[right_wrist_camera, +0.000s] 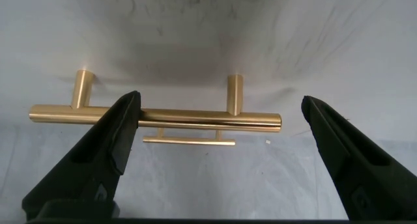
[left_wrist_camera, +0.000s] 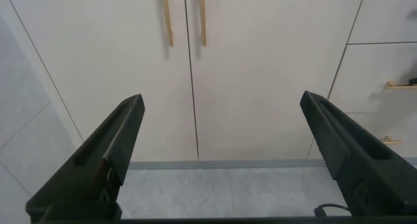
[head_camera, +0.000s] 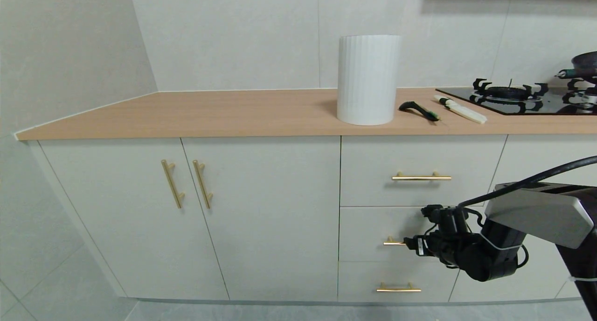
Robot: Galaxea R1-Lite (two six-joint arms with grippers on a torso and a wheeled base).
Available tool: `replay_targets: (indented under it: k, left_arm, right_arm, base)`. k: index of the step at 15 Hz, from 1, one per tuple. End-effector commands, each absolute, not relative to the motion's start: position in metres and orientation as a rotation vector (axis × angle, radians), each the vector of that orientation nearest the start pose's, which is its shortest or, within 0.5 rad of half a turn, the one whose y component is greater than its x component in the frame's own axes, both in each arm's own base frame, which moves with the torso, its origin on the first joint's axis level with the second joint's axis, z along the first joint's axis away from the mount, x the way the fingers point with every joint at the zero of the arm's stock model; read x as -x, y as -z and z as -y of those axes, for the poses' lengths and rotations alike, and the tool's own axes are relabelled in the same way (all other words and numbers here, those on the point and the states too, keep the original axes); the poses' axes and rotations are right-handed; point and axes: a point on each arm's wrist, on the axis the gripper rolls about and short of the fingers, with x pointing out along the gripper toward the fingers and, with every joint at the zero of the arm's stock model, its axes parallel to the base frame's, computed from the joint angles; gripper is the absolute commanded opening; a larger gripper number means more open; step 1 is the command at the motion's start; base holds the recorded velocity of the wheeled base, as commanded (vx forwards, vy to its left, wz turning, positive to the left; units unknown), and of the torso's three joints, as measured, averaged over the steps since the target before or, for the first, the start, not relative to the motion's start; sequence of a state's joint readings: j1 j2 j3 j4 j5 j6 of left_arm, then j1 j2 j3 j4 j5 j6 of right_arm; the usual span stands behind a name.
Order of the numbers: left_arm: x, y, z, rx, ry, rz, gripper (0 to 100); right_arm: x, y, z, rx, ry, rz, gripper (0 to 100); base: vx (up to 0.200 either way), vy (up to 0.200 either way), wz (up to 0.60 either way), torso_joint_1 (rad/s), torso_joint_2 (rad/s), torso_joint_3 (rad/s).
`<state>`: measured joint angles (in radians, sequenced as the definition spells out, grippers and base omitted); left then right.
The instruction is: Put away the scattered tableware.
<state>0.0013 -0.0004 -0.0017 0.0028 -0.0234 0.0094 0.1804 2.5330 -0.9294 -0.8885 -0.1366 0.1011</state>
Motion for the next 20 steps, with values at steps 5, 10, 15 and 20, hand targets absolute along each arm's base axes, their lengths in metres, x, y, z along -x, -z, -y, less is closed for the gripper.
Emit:
replay_targets:
  k: [5, 10, 15, 20]
  left_arm:
    - [0.023, -0.076, 0.001, -0.009, 0.021, -0.001, 100]
    - [0.023, -0.076, 0.001, -0.009, 0.021, -0.001, 100]
    - [0.023, -0.076, 0.001, -0.009, 0.021, -0.001, 100]
    - [0.023, -0.076, 0.001, -0.009, 0.021, -0.001, 100]
  right_arm:
    - [-0.385, 0.070, -0.067, 0.020, -0.008, -0.722, 100]
    - [-0.377, 0.071, -0.069, 0.032, -0.016, -0.774, 100]
    - [-0.321, -0.016, -0.092, 0.054, -0.120, -0.717, 100]
    - [-0.277, -0.125, -0.093, 0.010, -0.219, -0.578, 100]
  base:
    - [0.000, 0.000, 0.00, 0.000, 0.00, 0.000]
    - [0.000, 0.000, 0.00, 0.000, 0.00, 0.000]
    - [0.000, 0.000, 0.00, 0.000, 0.00, 0.000]
    - [0.000, 0.000, 0.00, 0.000, 0.00, 0.000]
